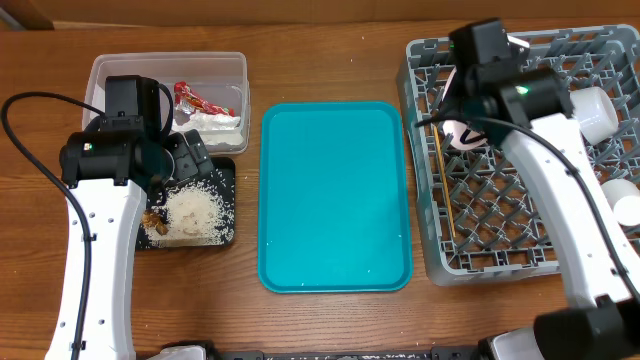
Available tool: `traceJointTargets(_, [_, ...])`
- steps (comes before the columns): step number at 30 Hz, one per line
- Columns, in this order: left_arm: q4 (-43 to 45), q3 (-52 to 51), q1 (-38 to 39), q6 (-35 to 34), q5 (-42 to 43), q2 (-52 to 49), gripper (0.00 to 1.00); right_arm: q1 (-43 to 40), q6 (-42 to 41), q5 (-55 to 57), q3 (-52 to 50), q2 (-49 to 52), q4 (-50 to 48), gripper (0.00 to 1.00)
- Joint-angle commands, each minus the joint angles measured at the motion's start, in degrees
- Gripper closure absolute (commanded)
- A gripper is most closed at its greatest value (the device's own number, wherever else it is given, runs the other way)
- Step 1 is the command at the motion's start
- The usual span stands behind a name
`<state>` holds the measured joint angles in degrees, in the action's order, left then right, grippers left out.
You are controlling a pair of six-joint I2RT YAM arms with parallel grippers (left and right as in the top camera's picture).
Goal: Sort waste into correct bins and load items into the dishwasher
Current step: 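Stand the plate upright in the dish rack slots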
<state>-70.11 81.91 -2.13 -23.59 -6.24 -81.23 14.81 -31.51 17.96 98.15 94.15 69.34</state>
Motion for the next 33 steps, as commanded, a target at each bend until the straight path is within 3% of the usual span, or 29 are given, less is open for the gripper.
traceJointTargets(1, [0.1,0.7,-0.1,-0.4,-0.1,0.0,0.0,-1.2,-0.7,-16.7,0.3,-1.5,1.0,0.51])
traceJointTargets(11, [0.1,0.7,-0.1,-0.4,-0.1,0.0,0.0,-9.4,4.0,-24.4,0.3,-1.9,4.5,0.48])
traceJointTargets(15, [0.1,0.7,-0.1,-0.4,-0.2,0.0,0.0,-13.8,16.1,-30.7,0.3,-1.9,6.2,0.35])
traceJointTargets(23, [0.4,0.7,-0.1,-0.8,2.8,0.0,0.0,-18.9,29.9,-30.7,0.3,-1.9,14.0,0.32])
traceJointTargets(33, [-11.5,-1.3,1.3,2.4,3.4,0.4,0.0,-19.1,30.1,-30.9,-1.4,-5.2,12.5,0.32])
